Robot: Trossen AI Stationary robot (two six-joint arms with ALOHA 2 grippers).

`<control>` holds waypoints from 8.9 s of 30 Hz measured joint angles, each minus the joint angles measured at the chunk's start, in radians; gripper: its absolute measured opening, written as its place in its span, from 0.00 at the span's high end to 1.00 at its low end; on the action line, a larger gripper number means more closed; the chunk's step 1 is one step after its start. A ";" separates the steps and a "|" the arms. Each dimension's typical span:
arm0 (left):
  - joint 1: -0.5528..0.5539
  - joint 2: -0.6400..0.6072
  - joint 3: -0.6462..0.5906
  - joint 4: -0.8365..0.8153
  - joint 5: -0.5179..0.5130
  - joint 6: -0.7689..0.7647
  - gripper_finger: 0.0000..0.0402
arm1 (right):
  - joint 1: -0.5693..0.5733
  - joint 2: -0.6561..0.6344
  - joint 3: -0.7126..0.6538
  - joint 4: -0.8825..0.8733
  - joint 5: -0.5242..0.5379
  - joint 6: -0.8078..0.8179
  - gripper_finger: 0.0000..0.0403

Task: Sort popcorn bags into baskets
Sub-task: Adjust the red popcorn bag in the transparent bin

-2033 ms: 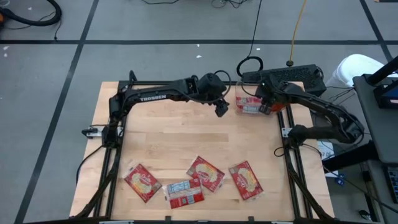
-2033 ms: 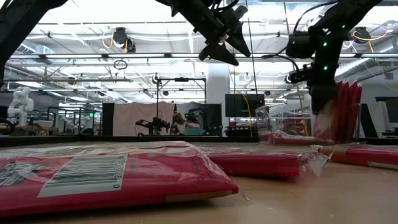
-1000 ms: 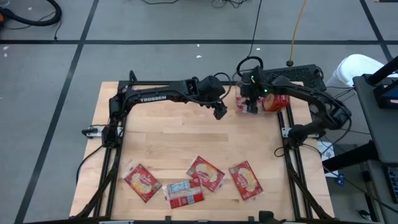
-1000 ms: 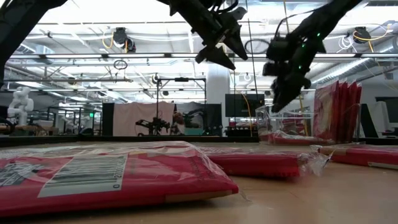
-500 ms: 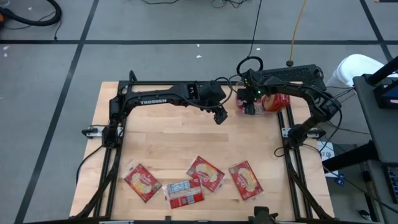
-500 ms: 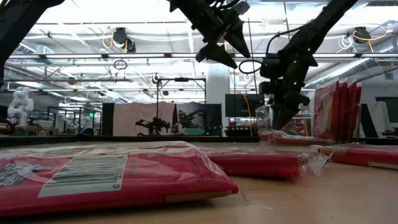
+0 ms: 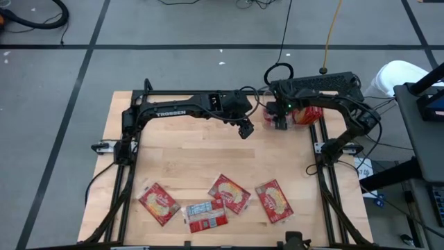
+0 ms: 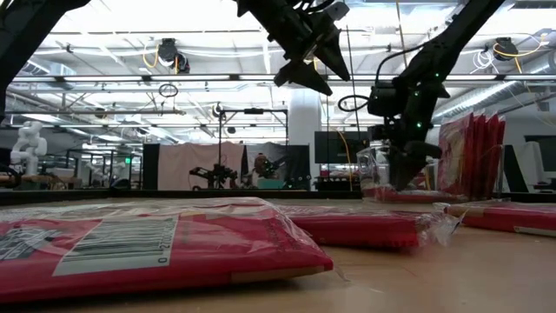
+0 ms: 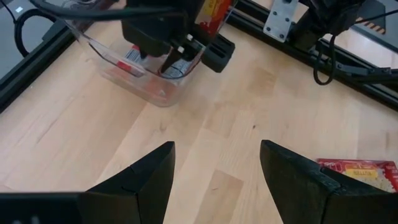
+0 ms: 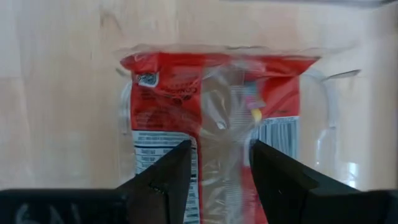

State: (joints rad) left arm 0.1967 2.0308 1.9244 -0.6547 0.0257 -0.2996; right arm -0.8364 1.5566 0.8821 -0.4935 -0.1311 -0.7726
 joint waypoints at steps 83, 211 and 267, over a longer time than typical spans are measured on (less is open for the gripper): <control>0.144 0.164 0.000 0.507 -0.069 -0.105 0.75 | 0.000 -0.542 -0.029 0.120 -0.003 0.354 1.00; 0.202 -0.313 -0.015 -0.356 -0.084 0.076 0.64 | -0.110 -0.213 0.697 -1.056 0.007 1.249 1.00; -0.164 0.267 -0.016 0.738 0.217 0.121 0.64 | -0.105 -0.627 0.521 -0.661 -0.106 1.195 1.00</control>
State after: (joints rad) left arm 0.0329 2.2975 1.9081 0.0834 0.2428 -0.1788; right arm -0.9417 0.9298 1.4029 -1.1544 -0.2370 0.4229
